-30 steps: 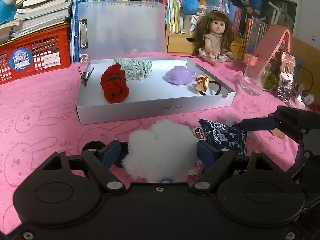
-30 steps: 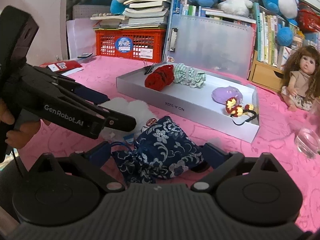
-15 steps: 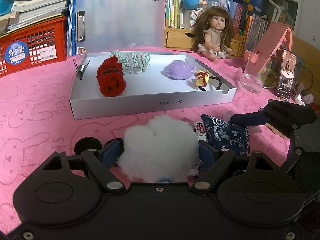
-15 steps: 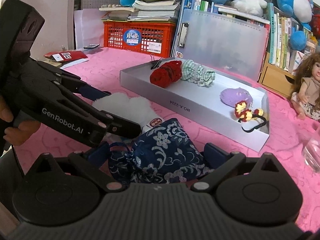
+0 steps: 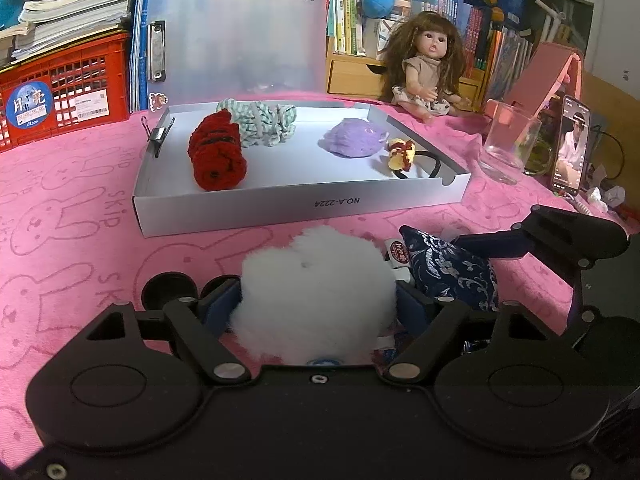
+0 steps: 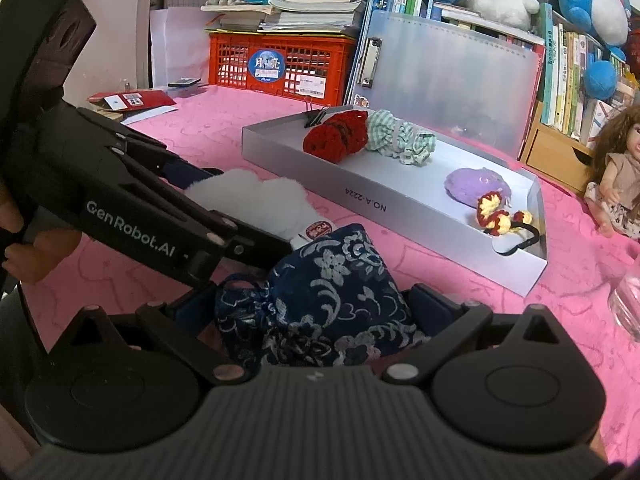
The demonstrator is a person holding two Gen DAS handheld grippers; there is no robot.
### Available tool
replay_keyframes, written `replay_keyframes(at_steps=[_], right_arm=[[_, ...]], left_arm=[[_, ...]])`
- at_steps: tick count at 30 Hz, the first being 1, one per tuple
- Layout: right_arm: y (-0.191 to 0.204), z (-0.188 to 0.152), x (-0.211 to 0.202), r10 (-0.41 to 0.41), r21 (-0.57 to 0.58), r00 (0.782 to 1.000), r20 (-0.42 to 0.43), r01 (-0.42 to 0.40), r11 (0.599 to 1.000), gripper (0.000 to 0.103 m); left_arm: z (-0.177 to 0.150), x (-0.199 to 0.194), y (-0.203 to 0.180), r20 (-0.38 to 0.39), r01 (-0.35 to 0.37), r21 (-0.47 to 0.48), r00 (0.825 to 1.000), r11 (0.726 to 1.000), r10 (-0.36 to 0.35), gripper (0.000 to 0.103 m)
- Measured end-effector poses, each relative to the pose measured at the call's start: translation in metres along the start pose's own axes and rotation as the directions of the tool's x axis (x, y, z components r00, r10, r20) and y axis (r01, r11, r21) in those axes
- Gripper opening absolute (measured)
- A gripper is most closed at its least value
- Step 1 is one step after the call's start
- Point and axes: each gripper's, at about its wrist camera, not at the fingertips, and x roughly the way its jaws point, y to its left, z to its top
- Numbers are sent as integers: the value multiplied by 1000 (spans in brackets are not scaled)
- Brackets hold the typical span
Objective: Organize objects
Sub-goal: 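Grasp the white fluffy plush with the left gripper while the right gripper grasps the blue floral cloth, then lift the white plush with the left gripper while the right lifts the blue floral cloth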
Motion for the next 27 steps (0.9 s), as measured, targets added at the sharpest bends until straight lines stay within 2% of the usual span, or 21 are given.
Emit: replay_keyframes(at_steps=[3, 8, 15, 25, 27], right_arm=[[-2, 0, -3, 13, 31, 1000, 8, -13, 999, 101], [-8, 0, -12, 22, 89, 999, 43, -26, 996, 93], [-10, 2, -24, -9, 118, 997, 74, 0, 993, 85], [-16, 5, -35, -88, 180, 990, 114, 66, 981, 57], [-19, 6, -36, -89, 192, 990, 113, 66, 979, 56]], left_arm=[[1, -1, 1, 3, 5, -14, 1000, 1000, -5, 70], [3, -7, 4, 16, 6, -46, 1000, 999, -5, 69], [10, -19, 4, 54, 0, -58, 999, 998, 3, 69], [15, -29, 5, 76, -10, -74, 997, 997, 16, 69], [15, -29, 6, 80, -12, -76, 997, 997, 18, 69]])
